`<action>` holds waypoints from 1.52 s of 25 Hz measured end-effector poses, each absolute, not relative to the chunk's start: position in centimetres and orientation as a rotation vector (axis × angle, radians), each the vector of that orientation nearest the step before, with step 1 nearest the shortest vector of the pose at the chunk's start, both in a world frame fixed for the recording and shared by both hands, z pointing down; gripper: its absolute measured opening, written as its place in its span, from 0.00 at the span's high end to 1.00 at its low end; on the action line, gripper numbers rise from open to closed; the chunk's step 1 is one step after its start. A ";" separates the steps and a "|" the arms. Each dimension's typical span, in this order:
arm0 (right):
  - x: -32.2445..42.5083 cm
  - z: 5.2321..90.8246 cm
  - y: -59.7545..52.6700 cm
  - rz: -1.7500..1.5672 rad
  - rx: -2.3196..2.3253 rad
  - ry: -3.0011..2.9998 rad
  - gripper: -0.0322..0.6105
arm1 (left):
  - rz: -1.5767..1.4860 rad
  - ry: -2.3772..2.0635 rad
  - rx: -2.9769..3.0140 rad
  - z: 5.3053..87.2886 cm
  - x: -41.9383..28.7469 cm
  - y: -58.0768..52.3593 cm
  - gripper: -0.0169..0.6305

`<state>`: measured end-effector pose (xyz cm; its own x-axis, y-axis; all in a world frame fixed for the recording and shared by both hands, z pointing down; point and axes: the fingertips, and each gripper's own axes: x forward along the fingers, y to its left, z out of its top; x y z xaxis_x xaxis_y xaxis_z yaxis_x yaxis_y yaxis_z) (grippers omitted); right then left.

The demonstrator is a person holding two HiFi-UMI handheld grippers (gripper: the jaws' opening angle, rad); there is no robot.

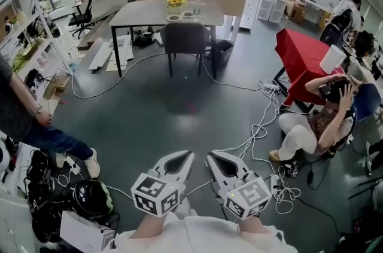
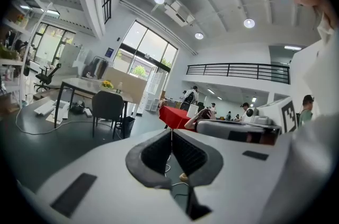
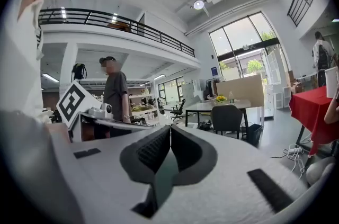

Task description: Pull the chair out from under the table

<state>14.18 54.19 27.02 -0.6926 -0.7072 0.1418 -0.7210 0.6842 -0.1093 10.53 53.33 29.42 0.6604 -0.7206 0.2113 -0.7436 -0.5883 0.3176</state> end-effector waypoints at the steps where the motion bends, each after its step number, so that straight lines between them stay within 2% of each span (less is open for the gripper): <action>1: 14.0 27.2 53.7 0.238 1.179 -2.804 0.95 | 0.079 -1.153 2.504 29.5 10.5 52.8 0.95; 10: 11.1 28.5 43.6 0.231 1.184 -2.804 0.95 | 0.079 -1.147 2.490 31.2 7.7 42.7 0.95; 22: 5.7 25.8 23.8 0.132 1.285 -2.768 0.95 | 0.048 -1.054 2.591 28.3 2.3 22.7 0.95; 38: 3.1 29.6 6.0 0.254 1.282 -2.759 0.95 | 0.135 -1.036 2.515 32.8 -0.5 6.1 0.95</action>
